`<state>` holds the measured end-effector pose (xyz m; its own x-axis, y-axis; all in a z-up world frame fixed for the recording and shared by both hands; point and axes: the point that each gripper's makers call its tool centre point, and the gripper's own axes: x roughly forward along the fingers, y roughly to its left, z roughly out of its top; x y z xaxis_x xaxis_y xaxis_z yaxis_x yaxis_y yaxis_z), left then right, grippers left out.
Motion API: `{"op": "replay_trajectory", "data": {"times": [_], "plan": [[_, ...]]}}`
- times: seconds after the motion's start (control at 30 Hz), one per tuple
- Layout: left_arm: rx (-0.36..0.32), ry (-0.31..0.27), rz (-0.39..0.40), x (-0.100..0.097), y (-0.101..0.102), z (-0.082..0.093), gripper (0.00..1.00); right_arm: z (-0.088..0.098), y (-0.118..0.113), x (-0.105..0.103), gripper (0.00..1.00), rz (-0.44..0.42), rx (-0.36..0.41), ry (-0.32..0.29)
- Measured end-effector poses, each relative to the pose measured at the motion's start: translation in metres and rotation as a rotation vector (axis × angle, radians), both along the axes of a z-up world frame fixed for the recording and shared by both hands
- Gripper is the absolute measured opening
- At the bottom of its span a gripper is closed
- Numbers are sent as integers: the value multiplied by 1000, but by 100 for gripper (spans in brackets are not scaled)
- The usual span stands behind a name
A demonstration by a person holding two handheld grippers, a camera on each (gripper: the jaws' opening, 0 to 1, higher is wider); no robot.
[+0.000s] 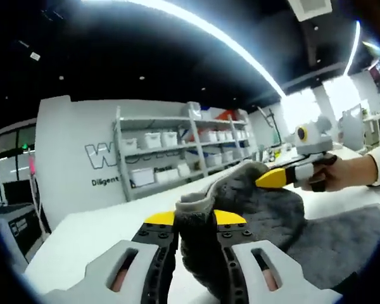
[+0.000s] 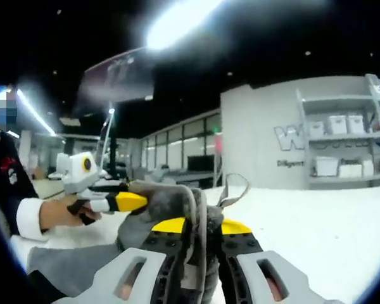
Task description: Open the folded towel by lifting each exposed corner and separating the folded layers until the towel lies flat within the target outline without major curled edges
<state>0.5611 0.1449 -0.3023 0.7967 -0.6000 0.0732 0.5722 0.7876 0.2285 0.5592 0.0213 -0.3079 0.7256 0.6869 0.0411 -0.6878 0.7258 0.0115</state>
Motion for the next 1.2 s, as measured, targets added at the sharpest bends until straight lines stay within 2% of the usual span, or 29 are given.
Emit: {"op": "replay_trajectory", "data": {"times": [0.13, 0.3, 0.37, 0.5, 0.6, 0.8, 0.93, 1.03, 1.1, 1.2], "plan": [[-21, 21, -18, 2, -2, -3, 20, -6, -1, 4, 13, -16, -21, 3], [-6, 24, -9, 7, 0, -9, 21, -12, 0, 12, 13, -20, -27, 24], [-8, 42, -13, 11, 0, -14, 21, -16, 1, 18, 13, -22, -25, 38], [29, 66, 15, 22, 7, -26, 21, -26, 3, 25, 13, -28, -42, 60], [58, 56, 37, 26, 11, -29, 22, -31, 3, 29, 13, -36, -47, 71], [69, 74, 37, 28, 9, -33, 22, -38, 6, 34, 13, -43, -71, 82], [100, 92, 70, 31, 11, -39, 23, -43, 4, 35, 14, -53, -85, 93], [81, 113, 58, 29, 10, -42, 26, -47, 3, 35, 14, -65, -126, 81], [18, 125, 15, 25, 4, -38, 30, -48, 2, 35, 15, -73, -153, 65], [25, 136, 32, 25, 7, -39, 30, -49, 1, 36, 17, -81, -180, 59]]}}
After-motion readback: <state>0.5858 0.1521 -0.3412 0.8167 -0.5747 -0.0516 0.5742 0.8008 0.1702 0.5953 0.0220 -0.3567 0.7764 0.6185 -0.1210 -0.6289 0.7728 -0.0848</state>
